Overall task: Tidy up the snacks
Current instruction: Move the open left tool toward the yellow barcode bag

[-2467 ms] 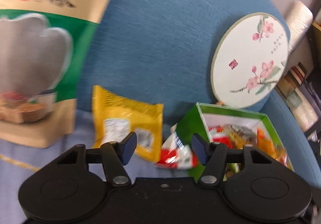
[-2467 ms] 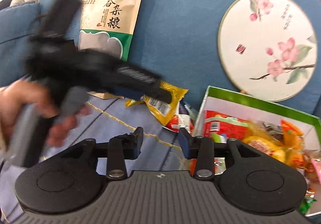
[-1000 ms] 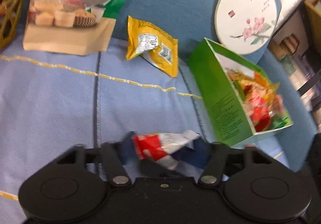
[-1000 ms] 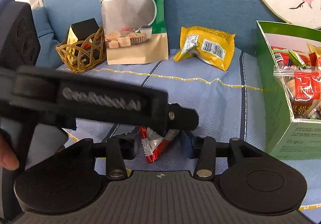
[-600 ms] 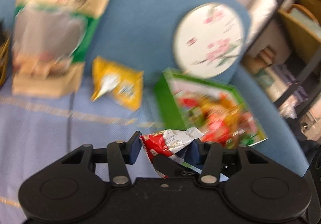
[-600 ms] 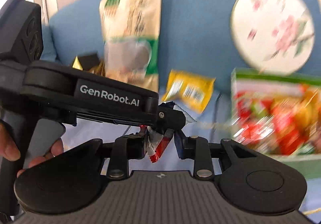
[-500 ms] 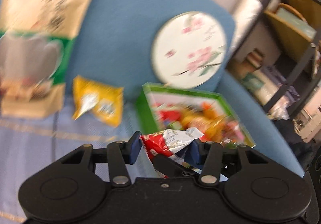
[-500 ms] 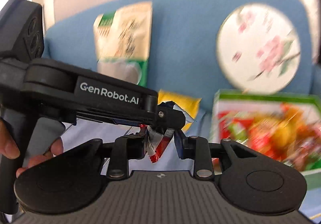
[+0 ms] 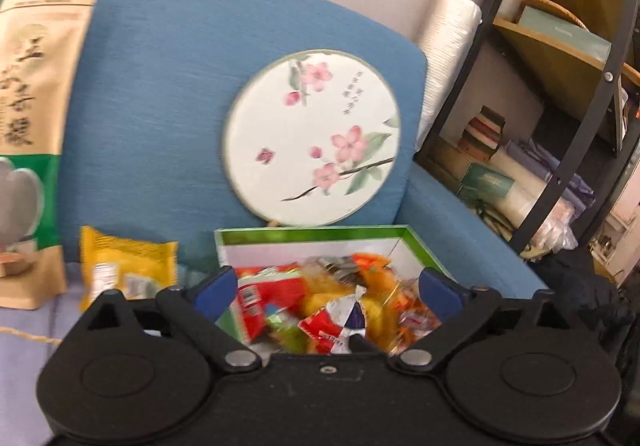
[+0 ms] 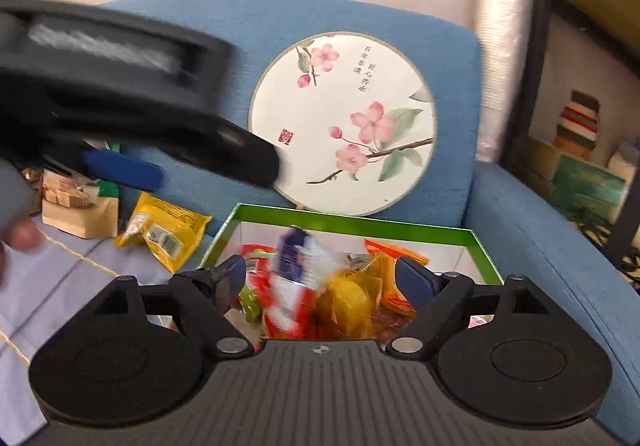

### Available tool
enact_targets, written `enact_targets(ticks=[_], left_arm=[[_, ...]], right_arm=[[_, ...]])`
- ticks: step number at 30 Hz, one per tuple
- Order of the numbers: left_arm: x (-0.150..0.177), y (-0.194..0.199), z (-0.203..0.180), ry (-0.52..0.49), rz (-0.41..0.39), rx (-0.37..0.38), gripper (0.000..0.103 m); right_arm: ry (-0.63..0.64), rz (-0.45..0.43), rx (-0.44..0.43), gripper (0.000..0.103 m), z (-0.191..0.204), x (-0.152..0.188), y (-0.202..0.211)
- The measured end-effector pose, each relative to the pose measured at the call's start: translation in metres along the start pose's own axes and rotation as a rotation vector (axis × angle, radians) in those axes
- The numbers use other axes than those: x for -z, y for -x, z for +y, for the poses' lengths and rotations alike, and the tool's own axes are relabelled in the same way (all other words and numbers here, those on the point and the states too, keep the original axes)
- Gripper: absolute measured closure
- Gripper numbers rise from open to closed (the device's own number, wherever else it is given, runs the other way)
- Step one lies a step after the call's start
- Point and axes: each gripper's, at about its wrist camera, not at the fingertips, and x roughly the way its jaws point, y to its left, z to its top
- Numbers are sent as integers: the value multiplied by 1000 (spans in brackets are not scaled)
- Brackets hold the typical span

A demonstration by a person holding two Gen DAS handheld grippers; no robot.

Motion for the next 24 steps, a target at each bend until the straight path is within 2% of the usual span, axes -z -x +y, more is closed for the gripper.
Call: enact_targets(ticks=[4,7,13,17,24], left_arm=[[-4,30,27,40,-3,-74,0],[-8,60,48,79,-30,-124,0],[-10,109,76,98,-75,-218,0],[-6,130,86,119,-75,-245,0],[-3,142,92,133,-84,-261,0]], right_arm=[[-27,-19,-19,0,10,2,6],[-66,-69,-40,0,23,-10,12],[-90,-159,-157,0,61,-39,23],[-59,-175,-220,0,86,-43,28],[-63,-138,-290,0,107,-44,29]])
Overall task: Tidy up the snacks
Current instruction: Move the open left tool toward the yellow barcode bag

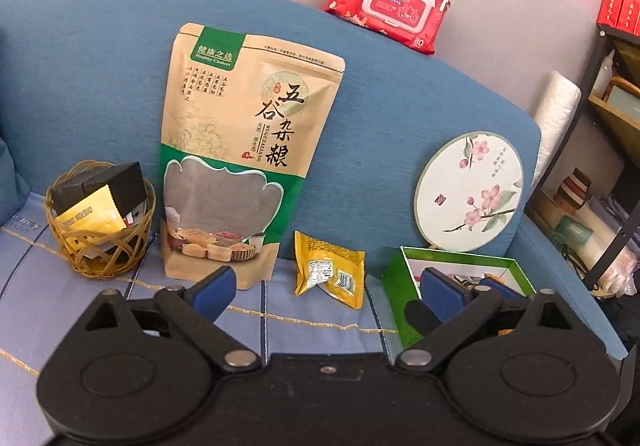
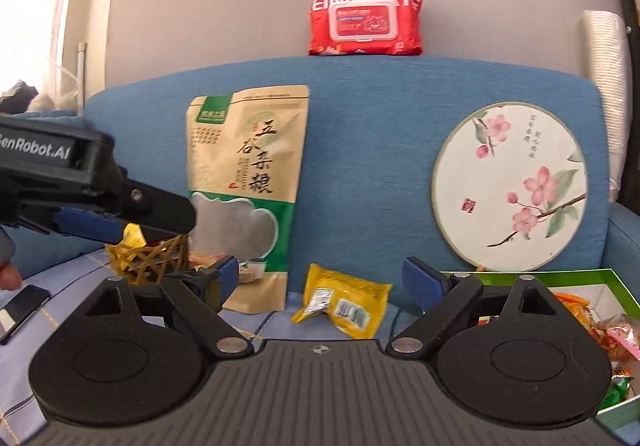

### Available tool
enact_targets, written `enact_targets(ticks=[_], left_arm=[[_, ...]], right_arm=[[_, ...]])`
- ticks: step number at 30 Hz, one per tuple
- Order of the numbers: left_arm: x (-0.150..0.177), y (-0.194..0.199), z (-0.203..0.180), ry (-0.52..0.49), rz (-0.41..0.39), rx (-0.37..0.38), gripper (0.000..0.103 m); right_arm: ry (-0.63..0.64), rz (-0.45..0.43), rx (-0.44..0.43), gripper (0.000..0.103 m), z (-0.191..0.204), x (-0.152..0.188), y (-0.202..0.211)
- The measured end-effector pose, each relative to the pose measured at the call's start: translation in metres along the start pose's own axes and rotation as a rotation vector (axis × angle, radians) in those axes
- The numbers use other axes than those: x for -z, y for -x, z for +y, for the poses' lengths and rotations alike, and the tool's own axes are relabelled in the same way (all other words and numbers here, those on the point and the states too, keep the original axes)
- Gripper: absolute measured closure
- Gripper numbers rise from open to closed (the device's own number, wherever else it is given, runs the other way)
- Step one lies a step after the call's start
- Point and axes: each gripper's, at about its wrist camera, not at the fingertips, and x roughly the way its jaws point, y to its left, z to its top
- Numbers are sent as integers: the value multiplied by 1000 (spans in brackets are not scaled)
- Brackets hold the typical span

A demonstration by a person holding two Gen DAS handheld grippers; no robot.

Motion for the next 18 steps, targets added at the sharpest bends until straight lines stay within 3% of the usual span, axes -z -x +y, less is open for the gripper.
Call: enact_targets(ticks=[6,11,18], left_arm=[[2,1,-10,-25,-2,16,0],[16,-5,-7,-18,9,19,0],[48,-26,22,14,106,-10,0]], right_arm=[[-13,9,-6,0,0,2,2],[-45,66,-25,0,-1,9,3],[18,147,-106,0,17,25,7]])
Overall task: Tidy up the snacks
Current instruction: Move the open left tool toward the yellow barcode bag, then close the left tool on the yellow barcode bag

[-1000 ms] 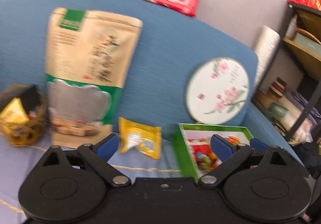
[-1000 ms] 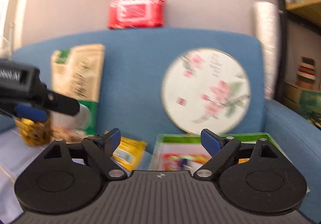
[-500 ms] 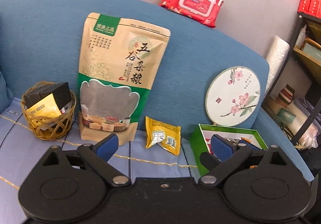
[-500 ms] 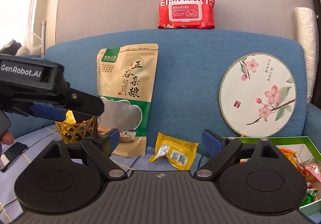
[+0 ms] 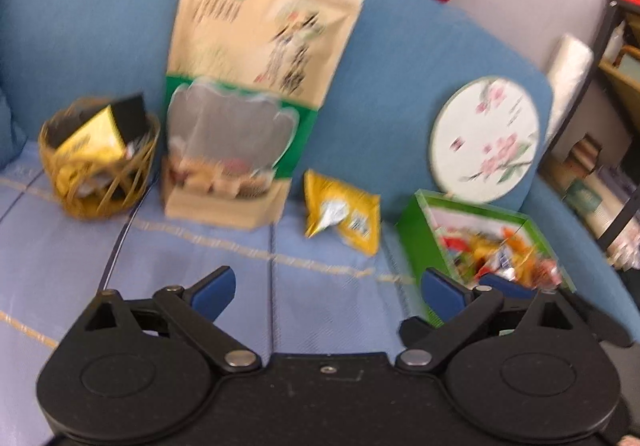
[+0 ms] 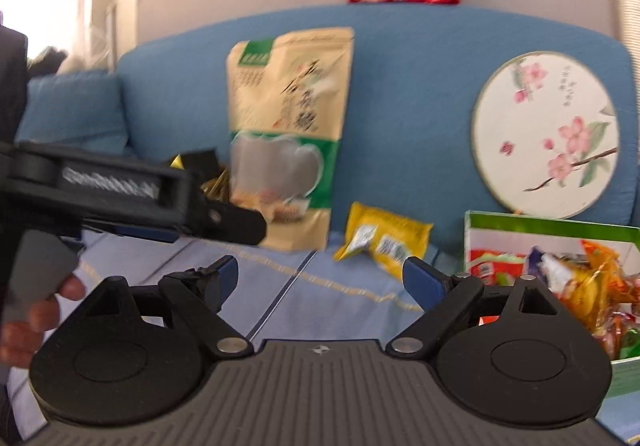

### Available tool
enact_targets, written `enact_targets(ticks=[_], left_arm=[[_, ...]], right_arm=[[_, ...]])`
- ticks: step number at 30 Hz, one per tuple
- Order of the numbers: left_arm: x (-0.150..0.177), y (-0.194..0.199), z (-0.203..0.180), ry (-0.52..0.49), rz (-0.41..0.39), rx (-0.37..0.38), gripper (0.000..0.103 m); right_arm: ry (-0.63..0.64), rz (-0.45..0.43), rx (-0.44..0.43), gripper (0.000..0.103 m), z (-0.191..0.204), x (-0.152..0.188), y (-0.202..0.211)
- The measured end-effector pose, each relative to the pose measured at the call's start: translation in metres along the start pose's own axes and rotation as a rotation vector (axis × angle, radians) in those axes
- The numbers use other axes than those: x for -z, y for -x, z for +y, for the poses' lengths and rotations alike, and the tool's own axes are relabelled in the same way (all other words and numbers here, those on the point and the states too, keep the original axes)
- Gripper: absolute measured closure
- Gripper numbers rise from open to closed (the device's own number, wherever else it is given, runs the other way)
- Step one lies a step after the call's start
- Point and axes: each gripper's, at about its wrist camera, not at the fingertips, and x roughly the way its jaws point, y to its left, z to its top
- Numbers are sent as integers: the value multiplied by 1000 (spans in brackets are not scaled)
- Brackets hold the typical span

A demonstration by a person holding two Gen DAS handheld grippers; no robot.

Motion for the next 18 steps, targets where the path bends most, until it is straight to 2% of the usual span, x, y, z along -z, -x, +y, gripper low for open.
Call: enact_targets(ticks=[7,12,18], left_arm=[[-10,-19,34,104,23,-5,0],[-31,-40,38,108,13,16,0],[-47,-88,30,65,58,54,0]], right_arm=[[39,51,-35,0,12,7,-27],[31,53,38,0,6,4,-57],[18,86,152,0,-7,4,-103]])
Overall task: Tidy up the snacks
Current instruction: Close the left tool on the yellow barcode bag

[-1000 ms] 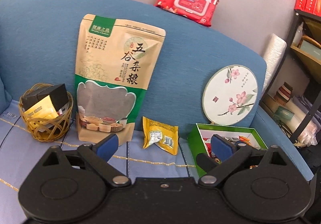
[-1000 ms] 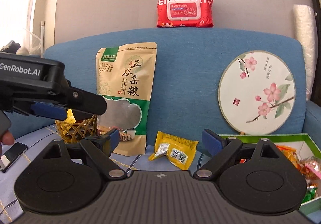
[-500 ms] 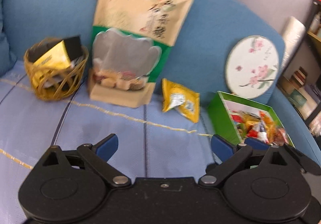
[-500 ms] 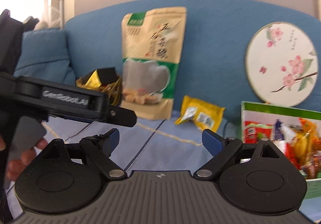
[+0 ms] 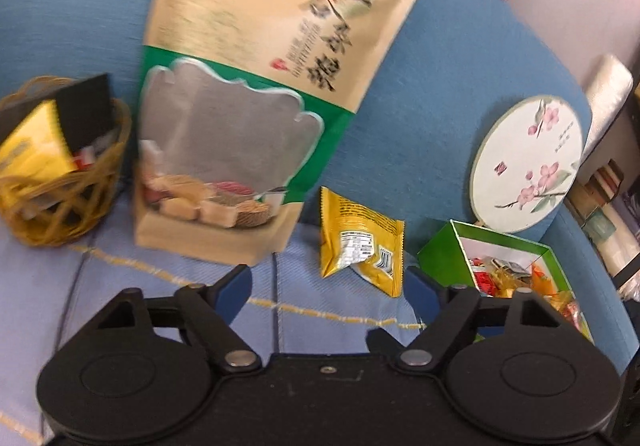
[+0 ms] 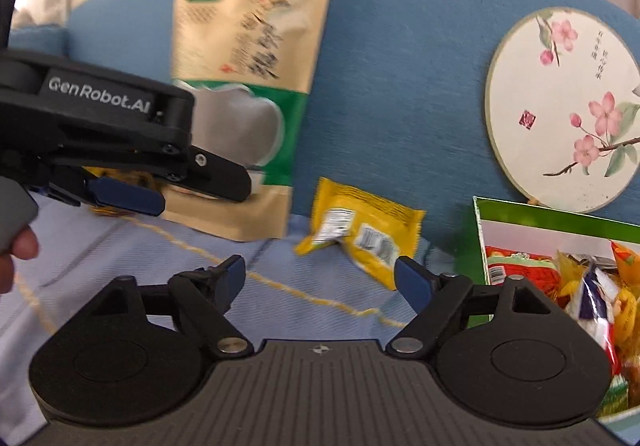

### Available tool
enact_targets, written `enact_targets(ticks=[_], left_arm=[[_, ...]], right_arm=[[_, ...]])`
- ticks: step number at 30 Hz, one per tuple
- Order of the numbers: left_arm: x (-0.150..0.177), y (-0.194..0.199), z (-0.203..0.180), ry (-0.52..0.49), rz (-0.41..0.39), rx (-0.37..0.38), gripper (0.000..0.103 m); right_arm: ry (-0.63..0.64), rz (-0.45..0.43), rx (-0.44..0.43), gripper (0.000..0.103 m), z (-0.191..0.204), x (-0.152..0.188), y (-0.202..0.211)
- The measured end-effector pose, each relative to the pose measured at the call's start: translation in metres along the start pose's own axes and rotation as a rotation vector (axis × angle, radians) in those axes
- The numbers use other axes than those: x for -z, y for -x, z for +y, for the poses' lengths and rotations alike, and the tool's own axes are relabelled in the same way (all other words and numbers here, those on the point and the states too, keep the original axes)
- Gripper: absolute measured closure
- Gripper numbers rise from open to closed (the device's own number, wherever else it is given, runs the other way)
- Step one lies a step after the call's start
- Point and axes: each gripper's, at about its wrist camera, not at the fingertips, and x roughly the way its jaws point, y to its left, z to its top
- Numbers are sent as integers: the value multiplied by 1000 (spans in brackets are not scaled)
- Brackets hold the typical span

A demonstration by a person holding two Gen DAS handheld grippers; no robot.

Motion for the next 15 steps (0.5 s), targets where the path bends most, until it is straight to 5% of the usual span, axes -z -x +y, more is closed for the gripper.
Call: enact_targets(ticks=[4,15], left_arm=[[-6,-33,-9,-46,31,9,10],[-15,-100,-6,-19,75,37,11]], right_arm=[[-10,31,69,0,-9,-2,-31],[72,43,165,0,-15,-4,-84]])
